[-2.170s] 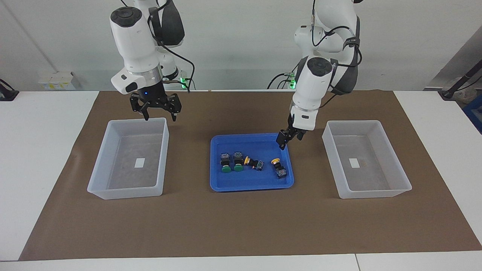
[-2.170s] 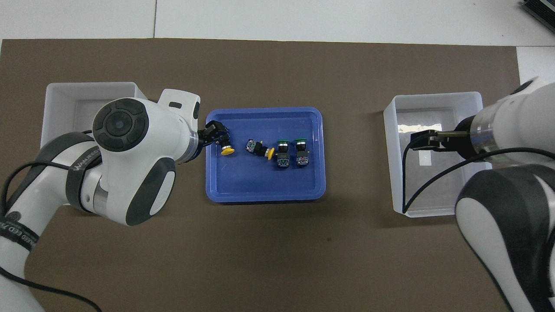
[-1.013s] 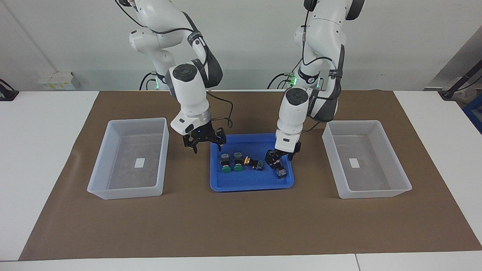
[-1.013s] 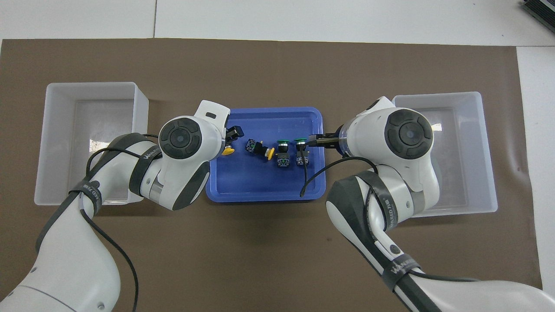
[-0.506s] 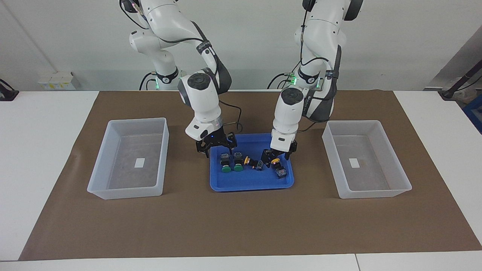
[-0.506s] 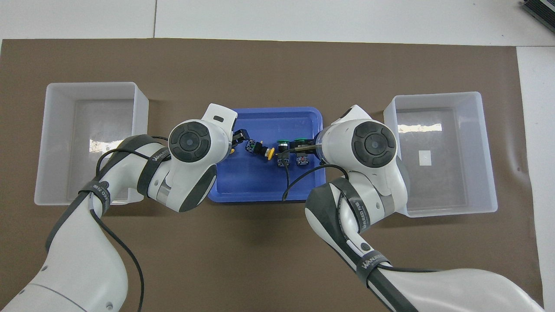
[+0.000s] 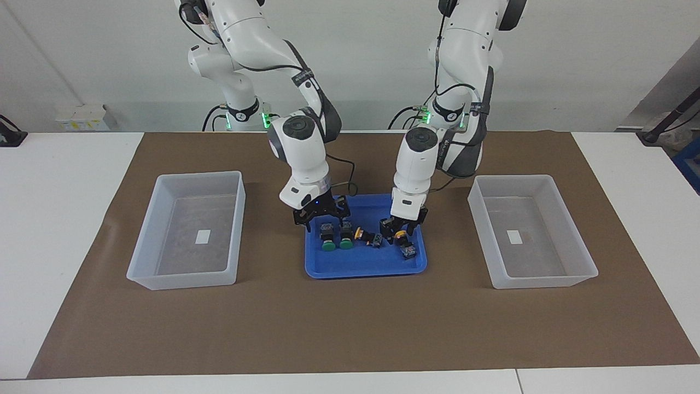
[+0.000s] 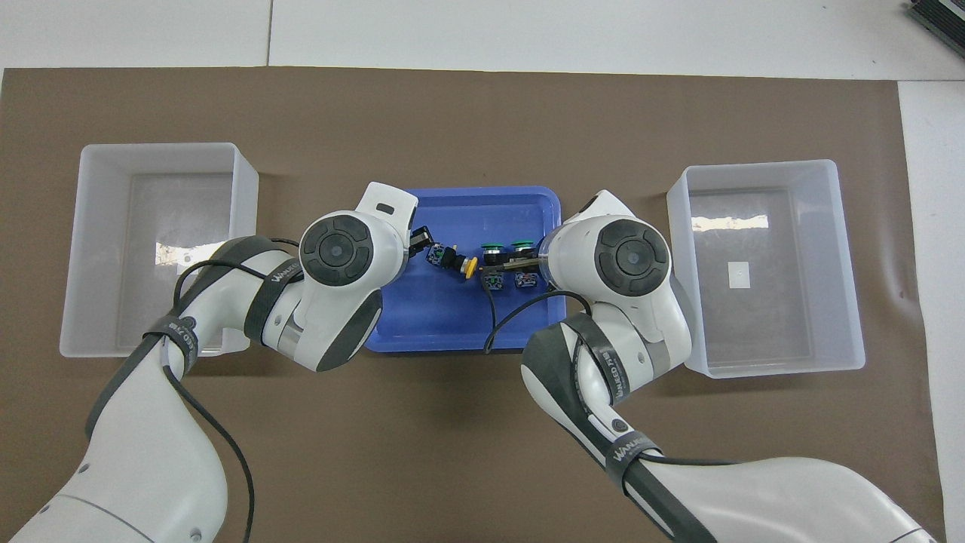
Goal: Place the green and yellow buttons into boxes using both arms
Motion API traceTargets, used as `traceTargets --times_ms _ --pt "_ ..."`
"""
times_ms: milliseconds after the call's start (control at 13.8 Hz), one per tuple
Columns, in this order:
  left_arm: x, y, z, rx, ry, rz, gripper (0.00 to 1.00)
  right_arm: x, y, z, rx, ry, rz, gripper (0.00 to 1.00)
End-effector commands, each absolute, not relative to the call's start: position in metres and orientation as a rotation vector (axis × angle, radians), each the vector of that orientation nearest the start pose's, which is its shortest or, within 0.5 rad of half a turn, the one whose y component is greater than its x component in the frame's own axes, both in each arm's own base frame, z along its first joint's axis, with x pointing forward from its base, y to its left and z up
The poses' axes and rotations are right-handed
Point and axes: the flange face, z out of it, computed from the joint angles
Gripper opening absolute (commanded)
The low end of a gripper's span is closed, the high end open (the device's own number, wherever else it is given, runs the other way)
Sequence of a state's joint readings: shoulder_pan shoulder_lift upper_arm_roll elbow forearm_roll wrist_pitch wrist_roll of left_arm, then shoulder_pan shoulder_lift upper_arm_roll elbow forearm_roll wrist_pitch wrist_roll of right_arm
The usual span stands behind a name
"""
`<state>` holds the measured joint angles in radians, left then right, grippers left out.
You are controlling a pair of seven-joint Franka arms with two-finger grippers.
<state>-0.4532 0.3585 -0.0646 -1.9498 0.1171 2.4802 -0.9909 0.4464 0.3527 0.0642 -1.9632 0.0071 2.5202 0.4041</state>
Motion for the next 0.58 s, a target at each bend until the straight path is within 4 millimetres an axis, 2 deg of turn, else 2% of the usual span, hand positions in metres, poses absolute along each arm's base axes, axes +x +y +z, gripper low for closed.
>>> traceTargets --times_ms 0,145,289,362,506 --pt "0.5528 -0.3166 0.3064 -3.135 -0.636 -0.294 0.48 0.5482 0.3044 0.3065 -3.030 -0.131 -0.272 1.00" --pt "0.5518 -0.3183 0.3064 -3.136 -0.632 -0.294 0.30 0.5467 0.3037 0.3049 -3.034 -0.125 -0.270 1.00" --pt "0.5517 -0.3182 0.3062 -3.135 -0.631 -0.292 0.01 0.5471 0.3029 0.3085 -3.033 -0.123 -0.277 0.97" --pt "0.5516 -0.3181 0.3060 -3.134 -0.629 -0.290 0.00 0.5480 0.3023 0.3110 -3.031 -0.118 -0.281 0.92" --pt "0.5523 -0.3193 0.3083 -3.132 -0.625 -0.288 0.00 0.5464 0.3015 0.3102 -3.033 -0.107 -0.277 0.73"
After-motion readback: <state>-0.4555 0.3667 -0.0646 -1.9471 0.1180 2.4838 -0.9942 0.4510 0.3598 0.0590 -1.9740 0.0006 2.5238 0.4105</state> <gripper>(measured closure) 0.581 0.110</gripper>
